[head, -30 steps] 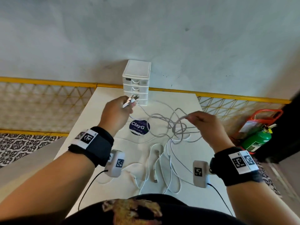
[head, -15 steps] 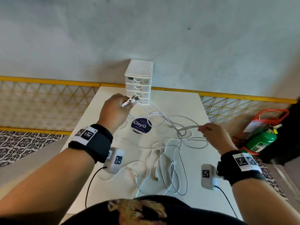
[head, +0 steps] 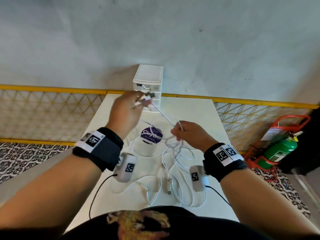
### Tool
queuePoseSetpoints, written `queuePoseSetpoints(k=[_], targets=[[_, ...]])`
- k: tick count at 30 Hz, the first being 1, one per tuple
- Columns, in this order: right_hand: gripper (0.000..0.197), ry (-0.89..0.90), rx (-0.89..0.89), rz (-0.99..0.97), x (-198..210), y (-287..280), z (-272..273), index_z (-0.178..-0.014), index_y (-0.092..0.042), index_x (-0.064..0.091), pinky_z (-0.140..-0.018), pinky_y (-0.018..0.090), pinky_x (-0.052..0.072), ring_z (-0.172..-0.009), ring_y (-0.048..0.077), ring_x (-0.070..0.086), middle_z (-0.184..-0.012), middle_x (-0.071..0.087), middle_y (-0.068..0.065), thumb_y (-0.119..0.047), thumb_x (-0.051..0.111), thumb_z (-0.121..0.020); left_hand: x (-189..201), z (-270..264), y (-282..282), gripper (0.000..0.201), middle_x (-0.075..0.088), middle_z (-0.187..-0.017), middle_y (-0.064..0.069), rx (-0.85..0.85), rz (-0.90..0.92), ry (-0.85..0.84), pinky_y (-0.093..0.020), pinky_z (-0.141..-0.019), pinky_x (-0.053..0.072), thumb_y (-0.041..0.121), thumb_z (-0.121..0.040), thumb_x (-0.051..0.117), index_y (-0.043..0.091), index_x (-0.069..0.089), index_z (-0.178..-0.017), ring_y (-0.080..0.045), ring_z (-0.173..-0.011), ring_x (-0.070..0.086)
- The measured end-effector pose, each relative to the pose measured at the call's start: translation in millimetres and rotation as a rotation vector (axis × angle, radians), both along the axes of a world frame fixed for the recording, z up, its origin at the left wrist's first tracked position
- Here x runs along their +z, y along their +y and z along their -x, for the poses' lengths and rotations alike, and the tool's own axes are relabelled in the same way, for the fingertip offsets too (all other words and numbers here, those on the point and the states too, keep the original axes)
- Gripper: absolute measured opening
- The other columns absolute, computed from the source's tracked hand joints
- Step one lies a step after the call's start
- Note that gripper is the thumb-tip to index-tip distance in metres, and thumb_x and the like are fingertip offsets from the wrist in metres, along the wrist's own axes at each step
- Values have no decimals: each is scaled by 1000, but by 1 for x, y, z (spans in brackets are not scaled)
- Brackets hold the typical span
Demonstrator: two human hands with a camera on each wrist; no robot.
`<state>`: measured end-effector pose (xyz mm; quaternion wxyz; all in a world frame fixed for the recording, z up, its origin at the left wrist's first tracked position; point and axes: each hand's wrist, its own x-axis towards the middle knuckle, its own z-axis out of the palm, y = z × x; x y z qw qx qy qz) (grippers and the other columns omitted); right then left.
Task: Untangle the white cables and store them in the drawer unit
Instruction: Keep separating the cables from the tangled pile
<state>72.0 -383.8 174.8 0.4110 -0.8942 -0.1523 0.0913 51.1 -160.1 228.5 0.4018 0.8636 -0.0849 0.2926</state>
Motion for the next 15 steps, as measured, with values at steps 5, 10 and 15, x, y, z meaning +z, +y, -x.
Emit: queuePoseSetpoints(k=[5,10,15], targets=[[20,109,-49,-30,-3,-14,-5,-85,-8,65,-52,13,36,-52,4,50,-70,65,1,-25,59,-93,-21,-12,39,14,66,-85,4,175,17,271,-30,-75,43,20,-92,61,14,70,-83,-23,-92,62],[18,49,-5,-13,13,9,-7,-79,-14,62,-50,9,36,-57,7,50,-68,60,0,-25,58,-93,-30,-2,22,18,61,-102,0,9,-193,196,-25,-77,41,22,-93,62,23,73,-108,-15,-95,57],[31,-61,-2,-23,35,30,-9,-71,-12,57,-54,12,36,-52,0,47,-63,59,-5,-27,50,-96,-35,-2,-14,26,64,-106,-4,-231,-339,342,-34,-84,46,29,-92,63,22,65,-117,-21,-101,58]])
